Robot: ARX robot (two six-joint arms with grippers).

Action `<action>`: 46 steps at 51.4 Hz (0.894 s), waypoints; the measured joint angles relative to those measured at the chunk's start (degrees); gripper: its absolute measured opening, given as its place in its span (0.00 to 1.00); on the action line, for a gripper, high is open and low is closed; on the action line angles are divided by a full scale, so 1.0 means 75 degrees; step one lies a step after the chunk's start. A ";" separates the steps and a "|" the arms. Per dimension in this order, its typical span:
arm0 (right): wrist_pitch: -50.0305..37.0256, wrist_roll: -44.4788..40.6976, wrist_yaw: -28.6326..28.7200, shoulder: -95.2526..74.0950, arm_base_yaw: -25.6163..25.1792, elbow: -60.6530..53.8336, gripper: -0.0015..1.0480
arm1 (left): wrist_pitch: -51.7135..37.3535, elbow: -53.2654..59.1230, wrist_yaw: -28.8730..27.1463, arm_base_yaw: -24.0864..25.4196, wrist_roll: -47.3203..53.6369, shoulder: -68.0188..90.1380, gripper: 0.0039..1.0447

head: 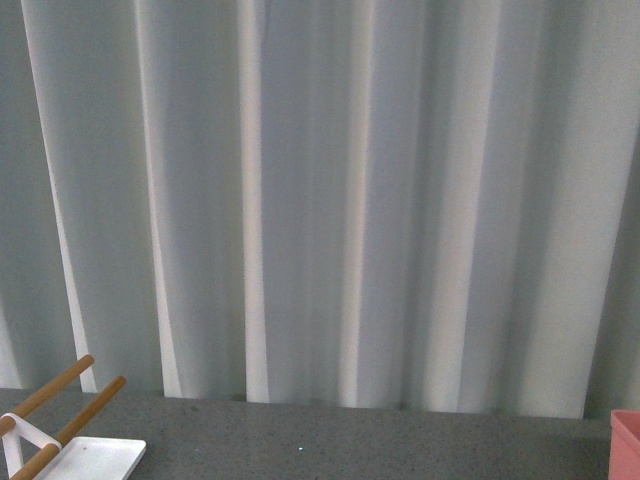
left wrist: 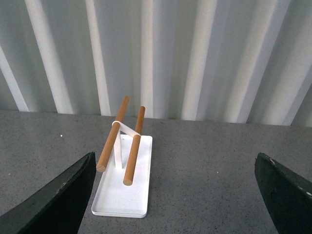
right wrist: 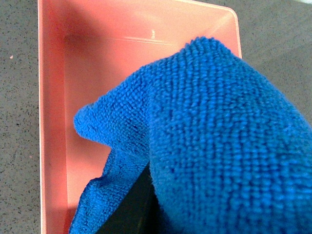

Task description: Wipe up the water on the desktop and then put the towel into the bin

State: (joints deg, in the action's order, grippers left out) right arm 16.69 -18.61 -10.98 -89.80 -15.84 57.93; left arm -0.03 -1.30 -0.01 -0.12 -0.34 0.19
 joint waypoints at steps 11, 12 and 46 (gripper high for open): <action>0.0003 0.0000 -0.0003 0.0000 -0.0006 0.0000 0.74 | 0.0000 0.0000 0.0000 0.0000 0.0000 0.0000 0.94; 0.0003 0.0000 -0.0006 0.0000 -0.0006 0.0003 0.77 | 0.0000 0.0000 0.0000 0.0000 0.0000 0.0000 0.94; -0.9224 0.2186 0.3182 0.1303 0.0382 -0.4229 0.46 | 0.0000 0.0000 0.0000 0.0000 0.0009 0.0000 0.94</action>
State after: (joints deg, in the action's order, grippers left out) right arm -52.49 -2.22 12.88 -80.03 -12.97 26.22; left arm -0.03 -1.30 -0.01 -0.12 -0.27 0.19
